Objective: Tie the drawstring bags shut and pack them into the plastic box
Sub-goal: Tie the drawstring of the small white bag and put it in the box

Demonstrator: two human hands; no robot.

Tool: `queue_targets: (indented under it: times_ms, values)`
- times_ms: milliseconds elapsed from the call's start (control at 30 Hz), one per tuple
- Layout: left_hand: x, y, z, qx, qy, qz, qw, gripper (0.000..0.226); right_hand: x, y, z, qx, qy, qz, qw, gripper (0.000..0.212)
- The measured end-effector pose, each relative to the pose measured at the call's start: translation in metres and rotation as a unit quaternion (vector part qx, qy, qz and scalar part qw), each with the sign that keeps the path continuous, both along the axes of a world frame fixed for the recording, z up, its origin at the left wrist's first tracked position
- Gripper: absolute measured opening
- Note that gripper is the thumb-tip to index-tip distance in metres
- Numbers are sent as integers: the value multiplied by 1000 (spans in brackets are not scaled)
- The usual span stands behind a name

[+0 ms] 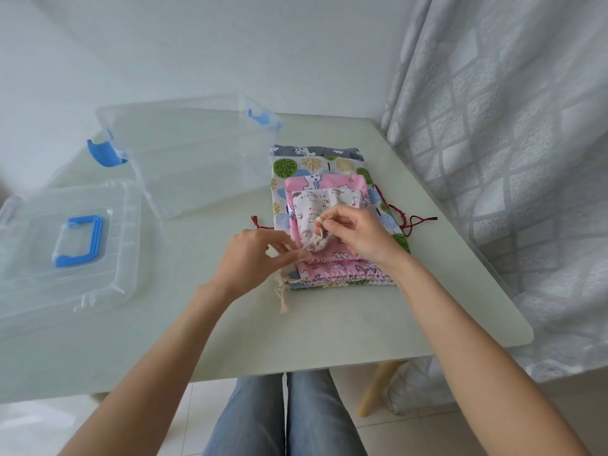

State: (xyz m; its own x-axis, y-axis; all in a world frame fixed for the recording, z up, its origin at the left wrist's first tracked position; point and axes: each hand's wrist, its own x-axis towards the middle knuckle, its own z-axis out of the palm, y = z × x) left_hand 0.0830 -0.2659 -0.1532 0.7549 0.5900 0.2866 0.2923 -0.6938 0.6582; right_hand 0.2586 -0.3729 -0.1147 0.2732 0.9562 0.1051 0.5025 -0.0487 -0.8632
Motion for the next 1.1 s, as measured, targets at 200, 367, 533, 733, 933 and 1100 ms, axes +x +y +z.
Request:
queue_targets:
  times_ms: [200,367,533,733,933,1100]
  values:
    - [-17,7,7,-202,-6,-97,975,22,7,0,-18,-26,6,-53,998,10]
    - [-6,-1,9,-259,-62,-160,950,9,1,-1,-17,-9,0,-69,998,16]
    - [7,-3,12,-246,-118,-173,946,26,-4,0,-20,10,2,-84,996,16]
    - [19,-5,14,-228,-151,-173,946,37,-15,2,-26,33,42,-119,991,12]
    - [26,-8,4,-248,-167,-129,945,31,-16,-3,-30,53,64,-138,987,12]
    - [27,-12,3,-177,-155,-125,964,36,-21,-9,-25,69,84,-125,986,13]
